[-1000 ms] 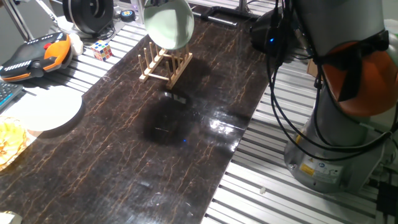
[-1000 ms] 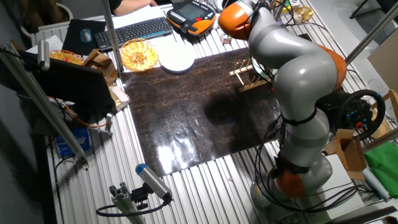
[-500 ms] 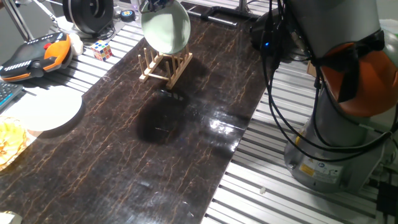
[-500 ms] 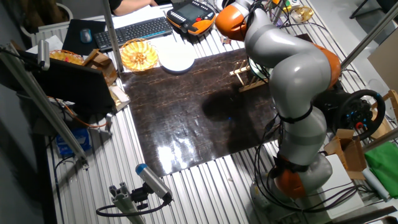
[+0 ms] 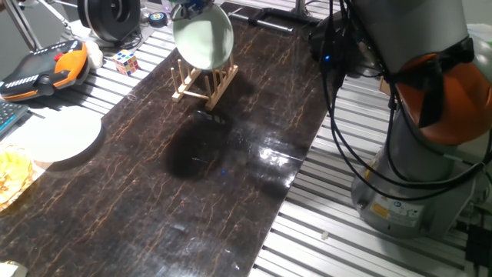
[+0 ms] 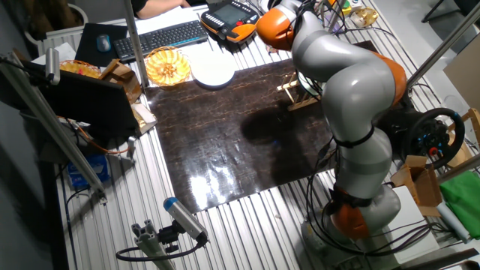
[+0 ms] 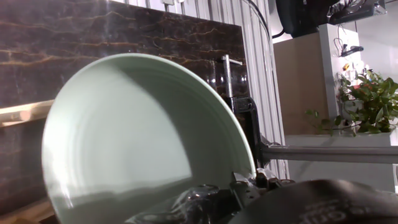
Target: Put the dish on the dish rack
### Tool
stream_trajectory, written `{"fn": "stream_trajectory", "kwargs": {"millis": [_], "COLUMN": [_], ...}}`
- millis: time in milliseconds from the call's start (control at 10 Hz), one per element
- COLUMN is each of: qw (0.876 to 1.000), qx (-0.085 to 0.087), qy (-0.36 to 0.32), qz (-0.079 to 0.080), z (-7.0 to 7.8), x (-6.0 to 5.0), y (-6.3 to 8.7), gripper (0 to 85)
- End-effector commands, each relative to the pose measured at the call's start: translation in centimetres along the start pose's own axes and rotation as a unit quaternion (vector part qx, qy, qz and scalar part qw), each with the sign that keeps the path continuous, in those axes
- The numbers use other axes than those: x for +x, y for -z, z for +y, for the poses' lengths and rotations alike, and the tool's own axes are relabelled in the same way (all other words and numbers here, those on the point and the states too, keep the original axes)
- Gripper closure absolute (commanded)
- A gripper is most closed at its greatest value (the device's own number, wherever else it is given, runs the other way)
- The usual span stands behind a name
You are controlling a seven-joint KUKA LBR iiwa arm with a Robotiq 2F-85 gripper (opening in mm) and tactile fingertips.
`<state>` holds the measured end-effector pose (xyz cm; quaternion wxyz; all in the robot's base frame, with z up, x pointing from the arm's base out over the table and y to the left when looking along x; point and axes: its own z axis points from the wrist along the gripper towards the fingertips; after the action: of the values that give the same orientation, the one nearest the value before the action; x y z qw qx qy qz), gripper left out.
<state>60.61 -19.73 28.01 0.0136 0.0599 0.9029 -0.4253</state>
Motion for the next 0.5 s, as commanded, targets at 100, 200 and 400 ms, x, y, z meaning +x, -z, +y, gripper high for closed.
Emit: {"fn": "stream_trajectory", "kwargs": {"millis": [100,200,400], "qw": [1.0,1.0,1.0], "qx": [0.004,0.01,0.028], "qy": [-0.001,0.0,-0.001], "qz": [0.002,0.002,-0.001], "z": [0.27,0.32,0.57], "x": [0.17,0.21,0.46], "y": [0.24,0.3,0.57], "gripper": [83.0,83.0,83.0]}}
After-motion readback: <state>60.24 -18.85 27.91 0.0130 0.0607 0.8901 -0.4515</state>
